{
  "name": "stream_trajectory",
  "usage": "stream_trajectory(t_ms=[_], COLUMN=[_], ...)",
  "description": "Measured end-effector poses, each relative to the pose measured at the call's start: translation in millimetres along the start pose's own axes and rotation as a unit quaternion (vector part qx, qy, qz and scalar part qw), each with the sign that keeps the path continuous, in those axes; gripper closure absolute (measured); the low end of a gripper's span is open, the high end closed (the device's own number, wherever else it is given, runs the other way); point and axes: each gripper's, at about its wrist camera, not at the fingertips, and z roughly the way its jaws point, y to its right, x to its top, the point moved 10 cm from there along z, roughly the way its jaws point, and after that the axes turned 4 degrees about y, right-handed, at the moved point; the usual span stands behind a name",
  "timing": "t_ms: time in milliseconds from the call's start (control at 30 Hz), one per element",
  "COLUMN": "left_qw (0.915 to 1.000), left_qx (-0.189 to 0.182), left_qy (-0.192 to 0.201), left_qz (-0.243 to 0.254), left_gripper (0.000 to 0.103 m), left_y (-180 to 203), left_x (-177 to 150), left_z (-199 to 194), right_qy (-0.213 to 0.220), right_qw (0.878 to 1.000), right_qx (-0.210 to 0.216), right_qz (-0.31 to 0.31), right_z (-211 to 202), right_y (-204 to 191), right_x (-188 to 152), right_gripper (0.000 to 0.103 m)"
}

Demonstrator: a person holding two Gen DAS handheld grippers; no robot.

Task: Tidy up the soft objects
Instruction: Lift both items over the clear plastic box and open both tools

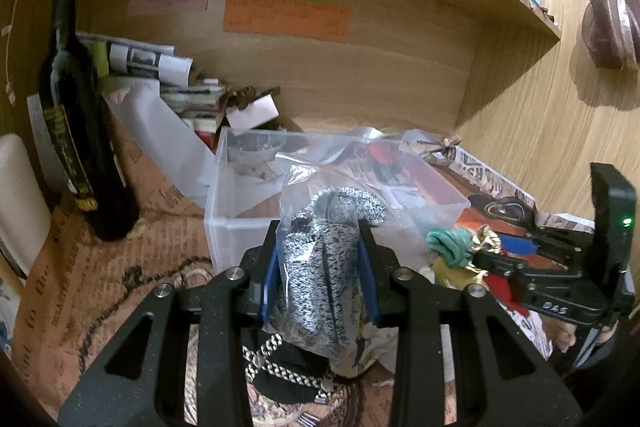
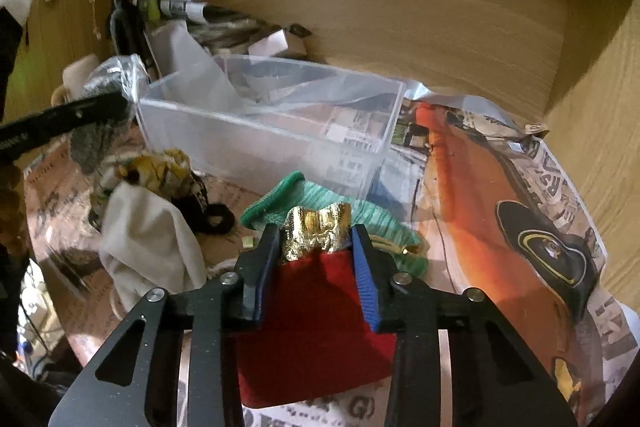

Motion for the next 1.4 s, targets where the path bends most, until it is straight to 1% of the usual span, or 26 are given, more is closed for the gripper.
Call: stream_trajectory(t_ms=[133,233,367,500,600,700,833,967,1100,1200,1300,1333,1400], left_qw=[0.9999,0.9997,0.9995,0.9997,0.9998,0.9999,0.9993,0.9968,0.9924,0.9891,0.9868,0.9866,0.9856], left_qx=[0.001,-0.001,0.003,0.007,0.014,0.016,0.018,0.014,0.018,0.02,0.022,0.024,0.025], left_qy=[0.014,0.024,0.031,0.024,0.014,-0.003,-0.034,-0.078,-0.119,-0.142,-0.156,-0.157,-0.161], left_qz=[0.001,0.001,0.001,-0.001,0.002,0.002,0.005,0.012,0.026,0.031,0.037,0.04,0.045], left_gripper=[0.069,0.069,0.069,0.069,0.069,0.069,0.069,0.069,0.069,0.069,0.069,0.069,0.066], left_y=[-2.8,-4.7,-8.2,-13.4,-17.6,-20.5,-23.2,-24.3,-25.5,-27.5,-28.9,-29.1,-27.5], left_x=[18.2,33.4,49.5,62.2,68.6,70.6,66.7,54.9,40.0,30.7,23.3,22.7,21.2], left_z=[0.3,3.4,10.1,24.9,39.9,57.1,80.1,106.3,129.6,141.5,148.7,149.7,147.8], right_qy=[0.03,0.063,0.096,0.122,0.13,0.129,0.115,0.083,0.031,-0.01,-0.047,-0.053,-0.07], right_qw=[1.0,0.998,0.995,0.992,0.991,0.992,0.993,0.996,0.999,0.999,0.998,0.998,0.997], right_qx=[0.003,0.011,0.011,0.009,0.01,0.01,0.018,0.023,0.03,0.032,0.035,0.035,0.035], right_qz=[0.0,-0.002,-0.007,-0.01,-0.01,-0.01,-0.006,-0.002,-0.001,0.003,-0.001,-0.002,-0.009], right_z=[-15.8,-30.8,-38.2,-32.7,-25.5,-11.6,10.9,40.1,72.0,92.5,108.6,110.9,116.7], right_y=[-2.2,-6.7,-9.2,-8.5,-9.9,-11.0,-11.8,-12.5,-11.5,-8.7,-8.4,-8.5,-9.3], right_x=[20.0,43.7,69.7,98.2,116.0,131.5,143.9,145.0,134.8,125.0,112.4,110.1,102.2], right_gripper=[0.072,0.072,0.072,0.072,0.072,0.072,0.072,0.072,0.072,0.072,0.072,0.071,0.069])
